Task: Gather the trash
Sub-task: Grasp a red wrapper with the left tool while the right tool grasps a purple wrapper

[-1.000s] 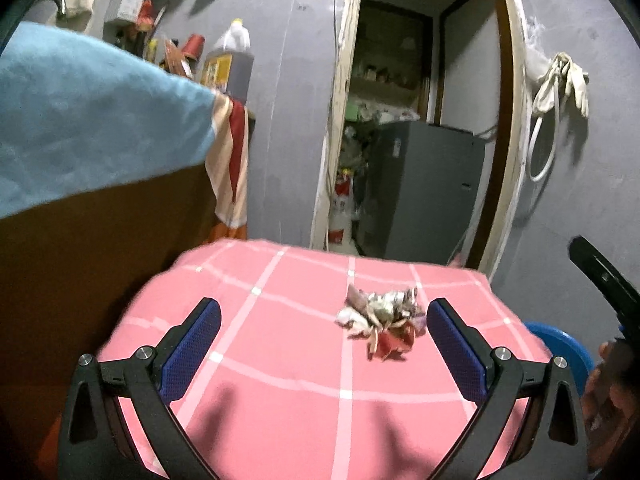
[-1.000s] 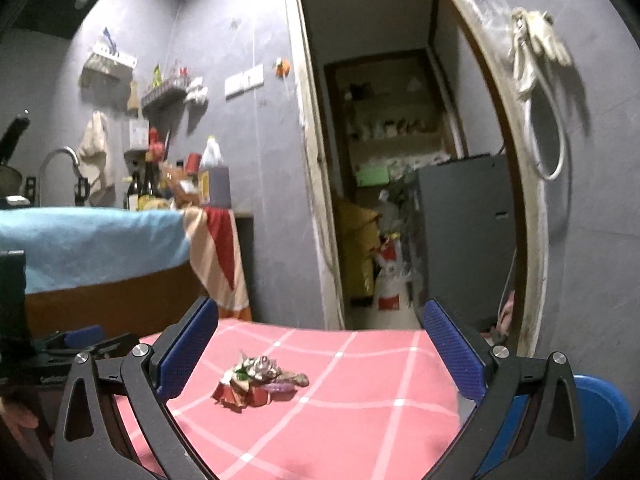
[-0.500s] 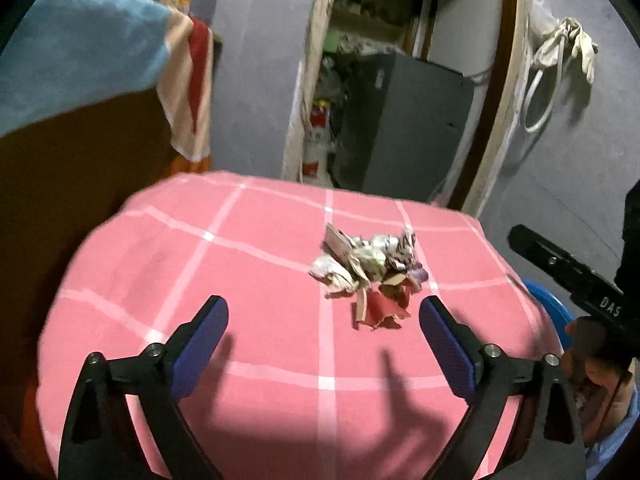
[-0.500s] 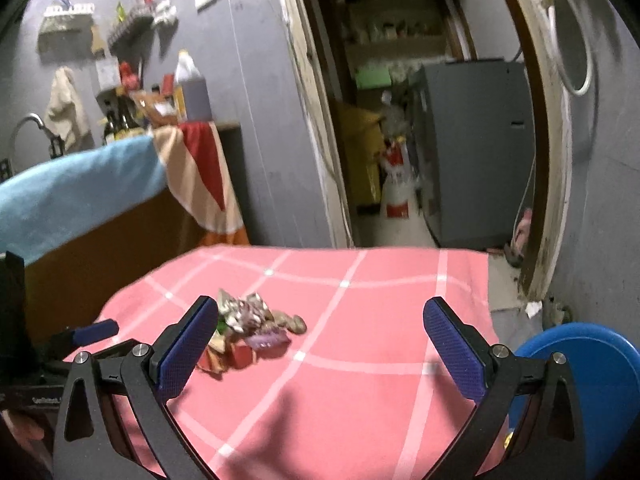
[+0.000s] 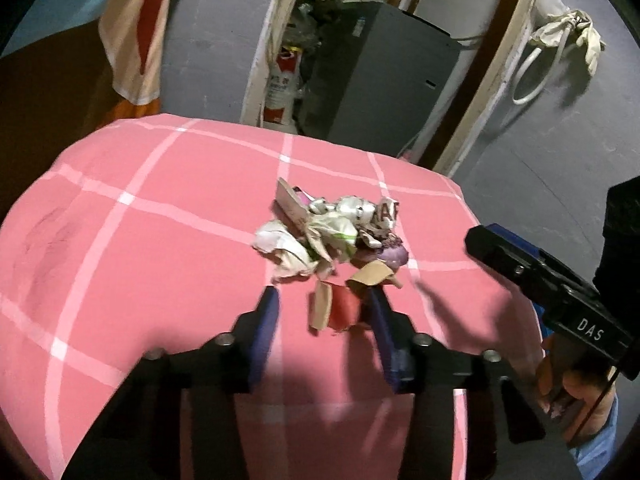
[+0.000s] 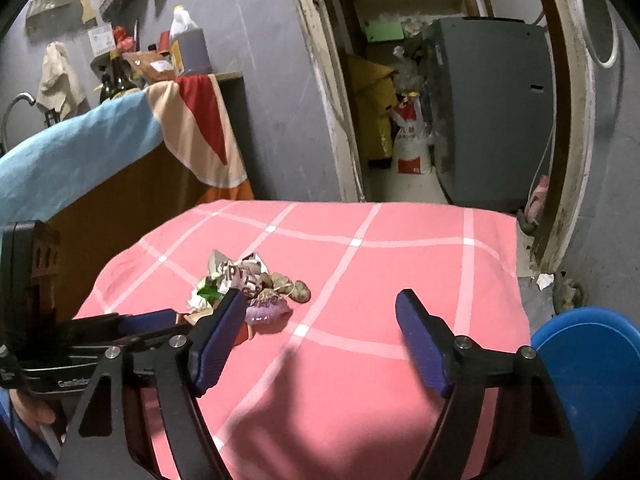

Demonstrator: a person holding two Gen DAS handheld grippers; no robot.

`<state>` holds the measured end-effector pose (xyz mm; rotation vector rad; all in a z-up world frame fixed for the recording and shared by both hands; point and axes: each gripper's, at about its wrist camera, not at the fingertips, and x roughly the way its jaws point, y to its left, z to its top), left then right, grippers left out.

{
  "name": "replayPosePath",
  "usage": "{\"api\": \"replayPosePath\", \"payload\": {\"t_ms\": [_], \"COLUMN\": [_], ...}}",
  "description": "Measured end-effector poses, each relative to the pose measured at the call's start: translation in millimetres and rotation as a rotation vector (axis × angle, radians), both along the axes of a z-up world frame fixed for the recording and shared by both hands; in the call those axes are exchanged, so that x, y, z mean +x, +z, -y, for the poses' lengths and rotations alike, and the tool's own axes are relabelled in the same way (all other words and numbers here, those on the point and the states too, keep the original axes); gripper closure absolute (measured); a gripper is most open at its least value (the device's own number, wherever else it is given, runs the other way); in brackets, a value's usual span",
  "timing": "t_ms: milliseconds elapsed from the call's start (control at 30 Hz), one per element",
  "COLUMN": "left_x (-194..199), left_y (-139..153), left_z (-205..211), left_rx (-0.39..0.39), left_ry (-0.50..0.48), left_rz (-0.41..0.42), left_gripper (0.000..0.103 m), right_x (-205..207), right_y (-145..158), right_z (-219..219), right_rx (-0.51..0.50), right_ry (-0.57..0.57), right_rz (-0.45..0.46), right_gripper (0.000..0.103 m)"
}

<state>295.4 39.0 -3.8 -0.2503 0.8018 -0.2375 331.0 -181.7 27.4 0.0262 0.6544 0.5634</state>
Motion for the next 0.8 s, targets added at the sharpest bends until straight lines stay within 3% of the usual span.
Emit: {"api": "replayPosePath", "payload": {"t_ms": [200,433,600,800], "left_x": [0.2,-1.0,-1.8,-4.6], "left_y": [-0.8,-3.5,-1.5,-1.6], "left_z": [-3.9,-16.1,-16.2,-15.6], "left_rx": [-0.023,-0.069,-0.082,-0.099], "left_ry": [0.0,0.067,0.07,0.084], "left_rz": [-0.01,-0.025,-0.023,-0.017], "left_gripper": [0.082,0.1,0.1,0.101], "right_x": [2.6,4.6,8.0,17.4], "right_y": [-1.8,-5.3,-9.2,-9.9], "right_z": [-1.9,-15.1,-27.1,-33.7], "right_rx": [0.0,-0.033,-0.08,-0.061], "right_ry": [0.015,0.06,0.083,0.109], "right_rz": [-0.025,-0.058,-0.086,-0.136], "right_gripper": [0.028,0.029,0.033,0.038]}}
